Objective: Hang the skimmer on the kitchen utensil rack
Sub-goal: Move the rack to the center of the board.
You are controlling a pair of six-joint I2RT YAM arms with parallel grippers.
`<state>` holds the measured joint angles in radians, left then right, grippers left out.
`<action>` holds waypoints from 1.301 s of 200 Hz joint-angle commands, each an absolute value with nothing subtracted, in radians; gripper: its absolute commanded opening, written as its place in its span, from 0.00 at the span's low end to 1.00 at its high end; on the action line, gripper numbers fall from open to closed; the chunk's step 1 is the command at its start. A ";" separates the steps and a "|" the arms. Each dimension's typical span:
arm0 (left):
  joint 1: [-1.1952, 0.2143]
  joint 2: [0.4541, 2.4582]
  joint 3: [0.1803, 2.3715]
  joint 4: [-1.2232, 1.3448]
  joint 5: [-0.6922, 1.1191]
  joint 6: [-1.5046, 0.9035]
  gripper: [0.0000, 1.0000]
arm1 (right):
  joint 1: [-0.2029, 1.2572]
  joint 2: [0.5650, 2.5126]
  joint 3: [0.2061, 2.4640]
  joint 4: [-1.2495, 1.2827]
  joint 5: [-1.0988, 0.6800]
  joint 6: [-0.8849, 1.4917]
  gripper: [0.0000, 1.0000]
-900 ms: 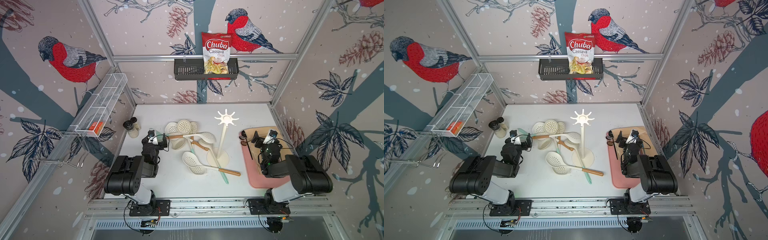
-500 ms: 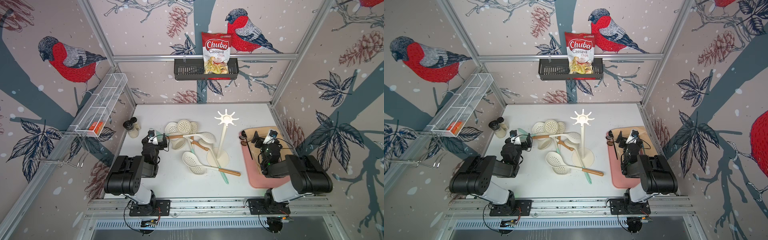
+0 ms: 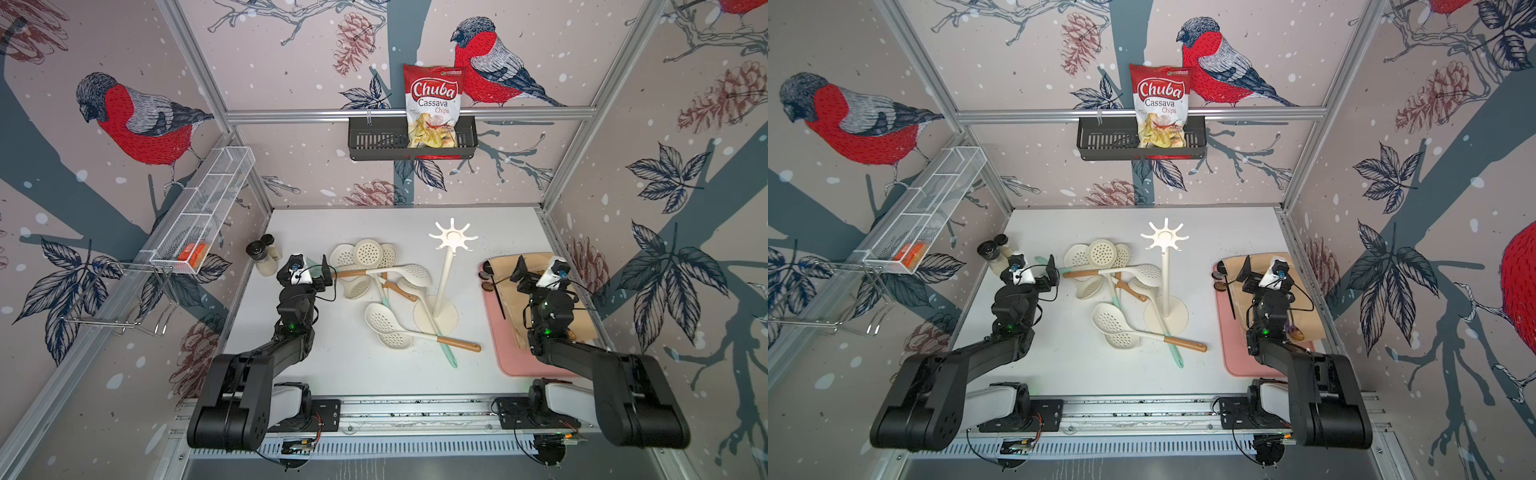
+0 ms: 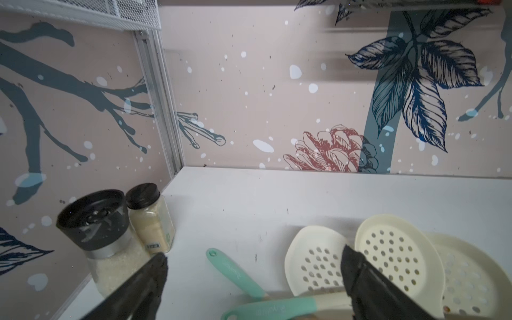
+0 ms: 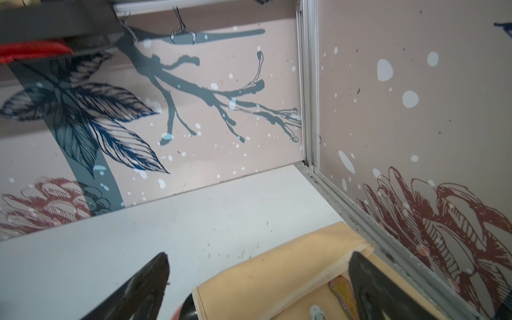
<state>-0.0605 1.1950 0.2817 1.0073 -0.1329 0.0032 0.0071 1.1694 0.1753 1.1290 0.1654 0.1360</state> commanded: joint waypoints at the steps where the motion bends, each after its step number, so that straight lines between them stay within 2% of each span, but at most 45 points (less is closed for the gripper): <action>1: -0.064 1.117 0.362 0.708 -0.154 -0.066 0.99 | 0.005 1.059 0.212 0.906 0.193 0.293 1.00; 29: -0.064 1.066 0.512 0.390 -0.189 -0.250 0.99 | -0.002 0.977 0.347 0.575 0.214 0.482 1.00; 56: -0.056 1.048 0.615 0.113 -0.298 -0.481 0.98 | -0.032 1.002 0.536 0.182 0.292 0.655 0.99; 85: 0.017 0.987 0.596 0.066 -0.096 -0.567 0.97 | -0.097 1.013 0.579 0.118 0.076 0.633 0.99; 107: -0.018 0.956 0.593 0.055 0.011 -0.548 0.98 | -0.086 1.001 0.593 0.091 -0.073 0.581 0.99; 121: -0.114 0.937 0.609 0.000 -0.025 -0.529 0.98 | -0.013 0.982 0.595 0.068 -0.101 0.536 0.99; 138: -0.212 0.898 0.605 -0.047 -0.029 -0.529 0.98 | 0.149 0.940 0.586 0.008 -0.015 0.509 0.99; 171: -0.342 0.783 0.520 -0.006 0.120 -0.529 0.98 | 0.464 0.790 0.496 -0.115 0.150 0.551 0.99; 200: -0.485 0.729 0.461 0.025 0.131 -0.566 0.98 | 0.661 0.607 0.369 -0.086 0.127 0.581 1.00; 242: -0.669 0.787 0.419 0.120 0.116 -0.602 0.98 | 0.809 0.431 0.209 0.161 0.054 0.477 1.00; 260: -0.674 0.811 0.410 0.175 0.142 -0.618 0.98 | 0.820 0.425 0.168 0.325 0.048 0.380 0.91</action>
